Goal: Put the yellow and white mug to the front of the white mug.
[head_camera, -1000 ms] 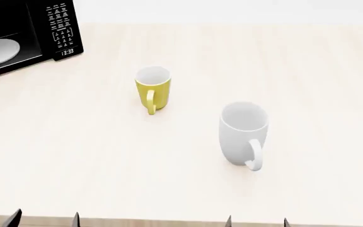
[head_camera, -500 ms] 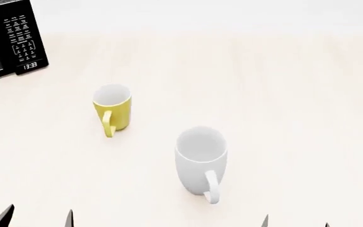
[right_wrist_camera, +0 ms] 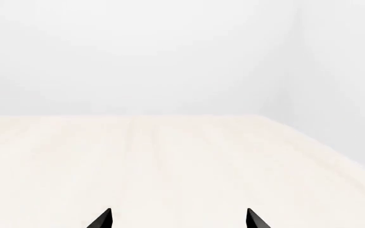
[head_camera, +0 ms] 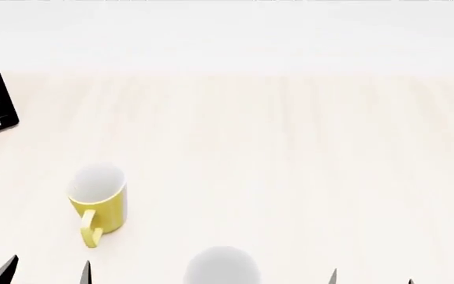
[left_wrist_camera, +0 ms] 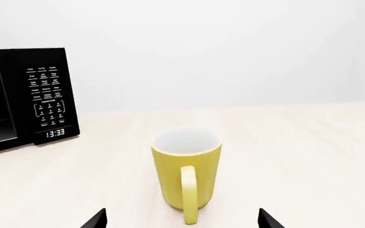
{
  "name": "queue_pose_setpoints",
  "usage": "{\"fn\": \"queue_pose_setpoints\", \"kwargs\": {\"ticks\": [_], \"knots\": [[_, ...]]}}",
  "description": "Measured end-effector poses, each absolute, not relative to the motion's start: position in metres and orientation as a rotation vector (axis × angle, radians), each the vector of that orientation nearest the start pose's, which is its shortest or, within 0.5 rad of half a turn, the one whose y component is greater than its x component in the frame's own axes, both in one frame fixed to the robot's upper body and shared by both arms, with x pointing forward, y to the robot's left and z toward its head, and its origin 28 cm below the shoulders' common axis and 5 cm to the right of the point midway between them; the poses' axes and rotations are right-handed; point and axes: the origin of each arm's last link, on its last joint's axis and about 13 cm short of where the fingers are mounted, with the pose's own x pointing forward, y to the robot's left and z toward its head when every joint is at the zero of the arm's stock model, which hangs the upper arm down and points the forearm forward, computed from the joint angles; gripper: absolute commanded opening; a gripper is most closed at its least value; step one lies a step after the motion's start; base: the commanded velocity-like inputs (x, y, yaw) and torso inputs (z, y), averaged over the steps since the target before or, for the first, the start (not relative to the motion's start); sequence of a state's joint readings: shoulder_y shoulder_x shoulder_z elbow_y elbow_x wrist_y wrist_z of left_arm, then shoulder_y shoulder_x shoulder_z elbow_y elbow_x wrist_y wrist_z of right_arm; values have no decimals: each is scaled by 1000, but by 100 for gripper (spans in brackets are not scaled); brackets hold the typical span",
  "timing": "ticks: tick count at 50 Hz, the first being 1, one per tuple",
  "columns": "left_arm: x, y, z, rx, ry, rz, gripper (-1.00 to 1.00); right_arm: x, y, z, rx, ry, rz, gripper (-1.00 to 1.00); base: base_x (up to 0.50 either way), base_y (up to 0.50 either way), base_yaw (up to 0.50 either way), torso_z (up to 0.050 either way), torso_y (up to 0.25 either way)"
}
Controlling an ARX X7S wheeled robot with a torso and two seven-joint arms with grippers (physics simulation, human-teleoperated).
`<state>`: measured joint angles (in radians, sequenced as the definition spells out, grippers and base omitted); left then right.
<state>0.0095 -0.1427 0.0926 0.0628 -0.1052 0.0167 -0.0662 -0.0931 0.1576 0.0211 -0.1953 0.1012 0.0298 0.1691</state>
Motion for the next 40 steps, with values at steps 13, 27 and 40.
{"fn": "queue_pose_setpoints", "kwargs": {"ticks": [13, 27, 40], "knots": [[212, 220, 24, -2, -40, -26, 100, 193, -134, 37, -48, -69, -181, 100, 385, -53, 0, 0, 0], [213, 221, 23, -45, 6, -29, 100, 194, -132, 35, -55, -34, -212, 100, 0, 0, 0, 0, 0], [218, 222, 19, -55, 42, -15, 100, 195, -131, 34, -62, -23, -218, 100, 0, 0, 0, 0, 0]]}}
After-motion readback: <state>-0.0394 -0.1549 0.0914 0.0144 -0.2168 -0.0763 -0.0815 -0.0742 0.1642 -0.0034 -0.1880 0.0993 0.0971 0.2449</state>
